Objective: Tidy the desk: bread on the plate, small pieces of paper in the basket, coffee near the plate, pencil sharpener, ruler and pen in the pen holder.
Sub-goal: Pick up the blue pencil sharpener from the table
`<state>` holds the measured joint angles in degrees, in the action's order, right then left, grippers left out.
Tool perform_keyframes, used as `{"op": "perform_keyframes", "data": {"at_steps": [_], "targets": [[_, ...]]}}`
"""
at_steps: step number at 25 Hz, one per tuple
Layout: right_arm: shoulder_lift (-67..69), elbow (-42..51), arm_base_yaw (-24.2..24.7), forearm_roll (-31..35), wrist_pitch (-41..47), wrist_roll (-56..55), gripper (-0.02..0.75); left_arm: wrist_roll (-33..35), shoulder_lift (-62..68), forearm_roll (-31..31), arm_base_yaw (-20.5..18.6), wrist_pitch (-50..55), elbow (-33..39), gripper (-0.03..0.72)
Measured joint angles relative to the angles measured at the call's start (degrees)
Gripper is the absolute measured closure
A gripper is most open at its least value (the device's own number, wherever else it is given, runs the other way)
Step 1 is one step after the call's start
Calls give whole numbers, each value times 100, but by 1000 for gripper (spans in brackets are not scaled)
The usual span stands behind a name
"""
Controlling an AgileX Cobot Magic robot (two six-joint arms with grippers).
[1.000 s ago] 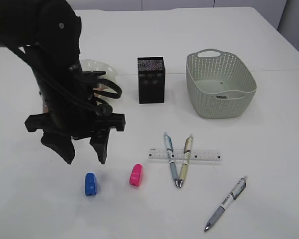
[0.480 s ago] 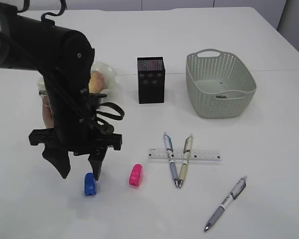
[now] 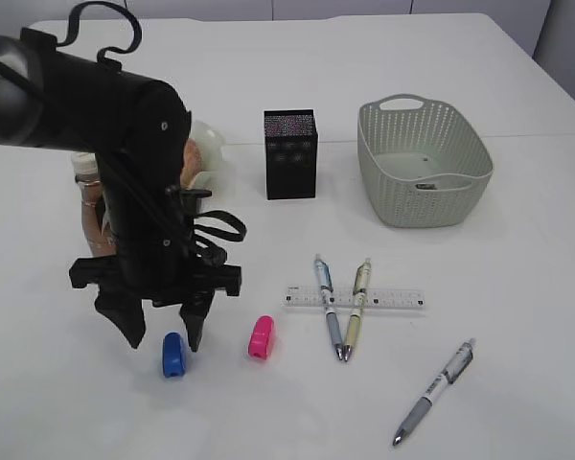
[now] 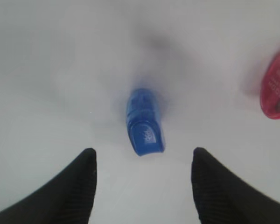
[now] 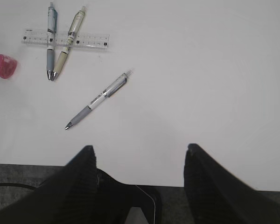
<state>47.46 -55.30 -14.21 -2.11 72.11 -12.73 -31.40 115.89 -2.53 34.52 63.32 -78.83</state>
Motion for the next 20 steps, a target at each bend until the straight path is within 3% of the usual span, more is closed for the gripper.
{"op": "perform_keyframes", "data": {"at_steps": [20], "targets": [[0,0,0,0,0,0,271,0,334,-56,0,-110,-9,243]]}}
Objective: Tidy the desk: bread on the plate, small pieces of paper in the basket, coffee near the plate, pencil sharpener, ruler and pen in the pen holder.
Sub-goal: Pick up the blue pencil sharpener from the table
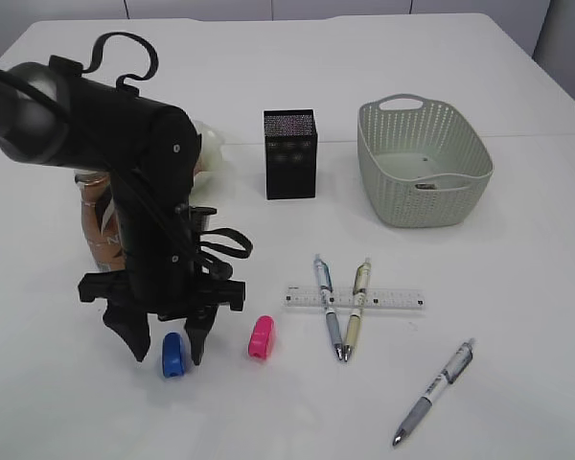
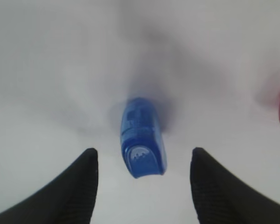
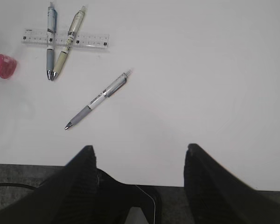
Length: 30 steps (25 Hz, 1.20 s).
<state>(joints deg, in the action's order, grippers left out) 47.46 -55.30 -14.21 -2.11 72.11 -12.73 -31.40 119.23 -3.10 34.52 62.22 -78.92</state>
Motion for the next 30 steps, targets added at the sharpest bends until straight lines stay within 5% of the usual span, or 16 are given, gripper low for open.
{"op": "perform_keyframes", "data": {"at_steps": [30], "targets": [[0,0,0,0,0,0,271,0,101,10,0,-117,0,255]]}}
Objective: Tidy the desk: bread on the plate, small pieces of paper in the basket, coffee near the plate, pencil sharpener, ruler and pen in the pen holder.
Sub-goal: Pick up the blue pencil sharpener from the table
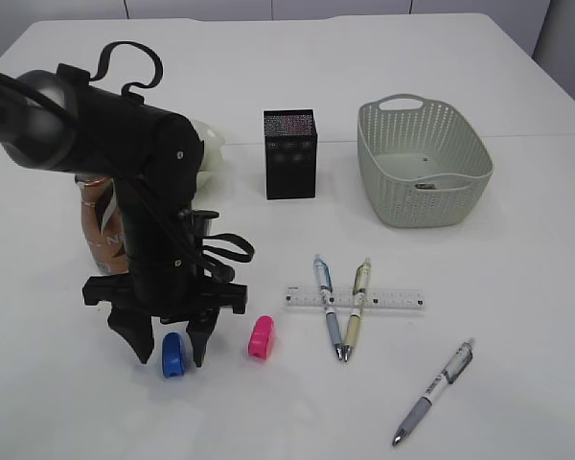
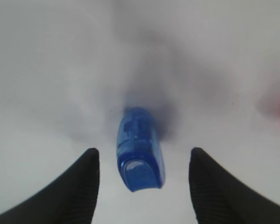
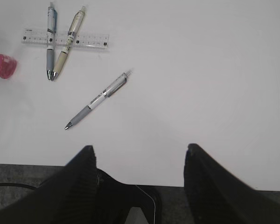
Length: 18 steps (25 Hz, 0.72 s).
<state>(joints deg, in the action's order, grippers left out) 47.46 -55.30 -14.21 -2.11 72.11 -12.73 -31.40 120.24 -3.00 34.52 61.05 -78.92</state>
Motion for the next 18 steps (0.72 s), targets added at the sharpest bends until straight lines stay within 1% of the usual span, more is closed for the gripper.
{"op": "perform_keyframes", "data": {"at_steps": [12,18], "targets": [[0,0,0,0,0,0,271,0,9,-8,0,-13,0,255],[0,0,0,0,0,0,271,0,238,-176,0,-13,-4,255]]}}
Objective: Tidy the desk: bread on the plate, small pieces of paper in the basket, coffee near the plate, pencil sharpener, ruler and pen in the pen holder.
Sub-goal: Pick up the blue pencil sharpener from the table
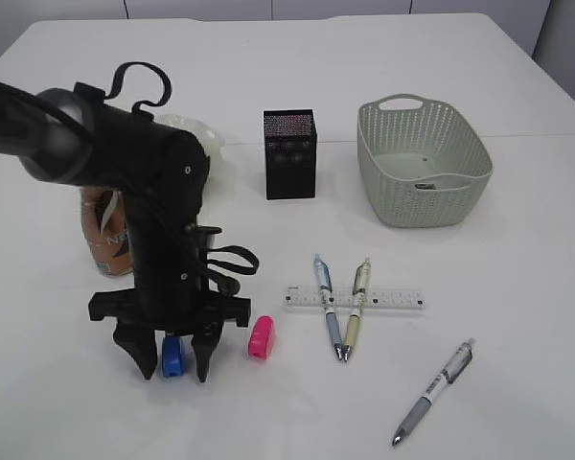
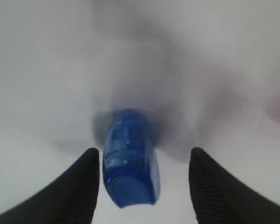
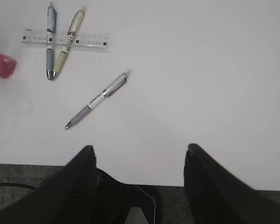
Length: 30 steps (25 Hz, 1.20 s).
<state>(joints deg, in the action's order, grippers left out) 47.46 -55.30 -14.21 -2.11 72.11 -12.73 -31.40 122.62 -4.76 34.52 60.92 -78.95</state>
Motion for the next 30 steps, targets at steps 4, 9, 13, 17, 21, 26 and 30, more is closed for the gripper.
{"op": "perform_keyframes", "data": {"at_steps": [4,9,13,17,21,26,30], "targets": [[0,0,0,0,0,0,271,0,35,-14,0,-4,0,255],[0,0,0,0,0,0,271,0,35,112,0,-60,0,290],[0,0,0,0,0,0,271,0,35,187,0,-162,0,428],[0,0,0,0,0,0,271,0,35,253,0,-228,-9,501],[0,0,0,0,0,0,271,164,35,395,0,-264,-9,514],[0,0,0,0,0,0,271,213,35,708,0,-275,-13,515],[0,0,0,0,0,0,271,221,35,1001,0,-275,-49,515]]}}
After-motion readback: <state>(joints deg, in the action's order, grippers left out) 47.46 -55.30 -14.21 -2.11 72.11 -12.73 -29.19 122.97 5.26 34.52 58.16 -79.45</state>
